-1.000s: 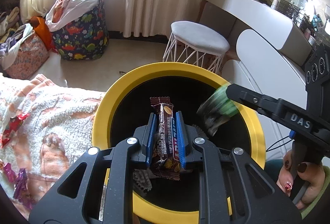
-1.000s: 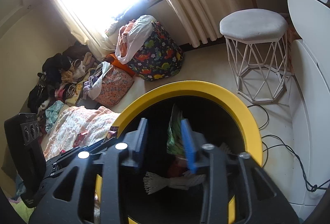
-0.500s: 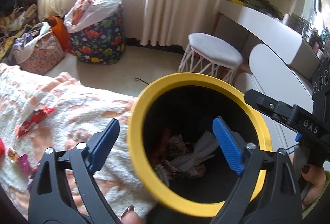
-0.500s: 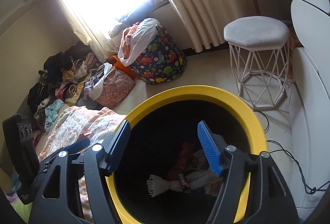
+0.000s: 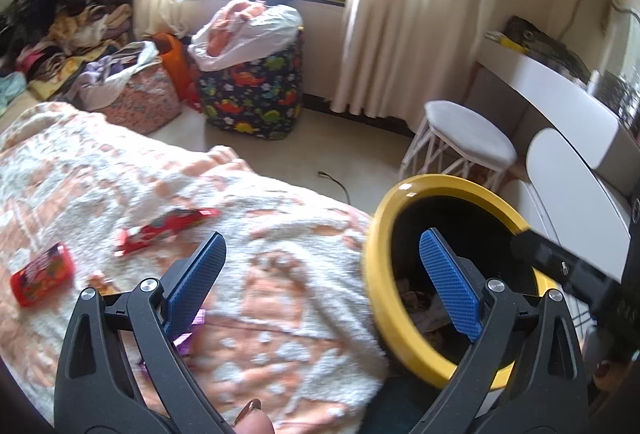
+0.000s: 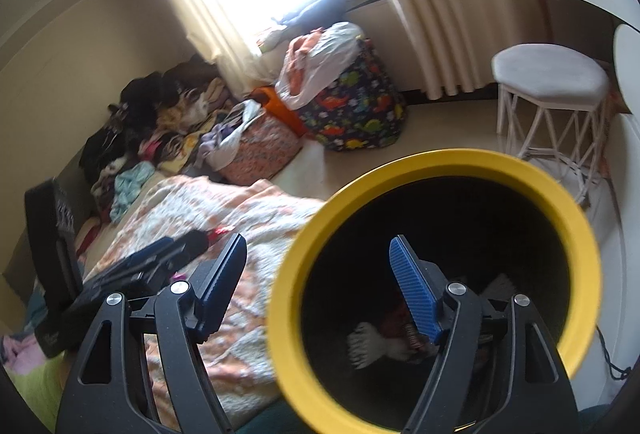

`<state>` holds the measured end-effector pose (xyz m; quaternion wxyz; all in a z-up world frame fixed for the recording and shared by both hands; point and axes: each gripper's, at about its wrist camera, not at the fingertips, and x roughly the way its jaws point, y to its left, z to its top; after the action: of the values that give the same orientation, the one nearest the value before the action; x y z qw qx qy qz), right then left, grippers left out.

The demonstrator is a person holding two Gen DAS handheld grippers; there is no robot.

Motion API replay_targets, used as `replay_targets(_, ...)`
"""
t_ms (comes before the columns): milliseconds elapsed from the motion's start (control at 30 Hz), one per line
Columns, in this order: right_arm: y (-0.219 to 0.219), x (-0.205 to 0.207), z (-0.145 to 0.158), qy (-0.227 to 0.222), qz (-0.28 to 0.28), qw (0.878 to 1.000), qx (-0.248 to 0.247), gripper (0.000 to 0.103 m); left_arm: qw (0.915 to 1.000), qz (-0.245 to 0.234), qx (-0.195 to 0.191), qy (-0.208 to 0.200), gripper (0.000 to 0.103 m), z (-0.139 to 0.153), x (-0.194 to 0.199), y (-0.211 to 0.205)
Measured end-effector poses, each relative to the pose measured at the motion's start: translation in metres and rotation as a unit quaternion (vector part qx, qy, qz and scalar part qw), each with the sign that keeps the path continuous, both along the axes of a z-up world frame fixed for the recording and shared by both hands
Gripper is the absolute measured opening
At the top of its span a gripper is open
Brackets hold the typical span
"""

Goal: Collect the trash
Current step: 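Move both open tools back to the wrappers on the bedspread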

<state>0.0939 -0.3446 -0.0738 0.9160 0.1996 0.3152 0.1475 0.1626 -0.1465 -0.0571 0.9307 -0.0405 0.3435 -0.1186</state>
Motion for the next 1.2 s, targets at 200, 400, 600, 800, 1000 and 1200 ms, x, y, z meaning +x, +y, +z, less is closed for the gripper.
replay_targets(200,0.043,-0.002,-0.003,0.010,0.049,0.999,-0.013,0.072,0.9988,0.047,-0.011,0.003,0.089,-0.001,-0.002,0.042)
replay_targets(400,0.081,0.000,-0.009,0.025,0.090,0.995,-0.024,0.072,0.9953,0.094,-0.024,0.007,0.089,-0.002,-0.008,0.087)
replay_targets(600,0.116,-0.004,-0.018,0.040,0.127,0.991,-0.032,0.072,0.9902,0.133,-0.038,0.020,0.089,-0.010,-0.010,0.123)
replay_targets(800,0.155,-0.004,-0.027,0.049,0.163,0.984,-0.053,0.072,0.9850,0.160,-0.053,0.037,0.089,-0.023,-0.015,0.155)
replay_targets(1000,0.187,0.006,-0.037,0.063,0.189,0.978,-0.066,0.072,0.9809,0.164,-0.082,0.064,0.074,-0.041,-0.013,0.174)
replay_targets(1200,0.197,0.025,-0.046,0.077,0.189,0.977,-0.059,0.072,0.9764,0.162,-0.112,0.087,0.060,-0.058,-0.008,0.181)
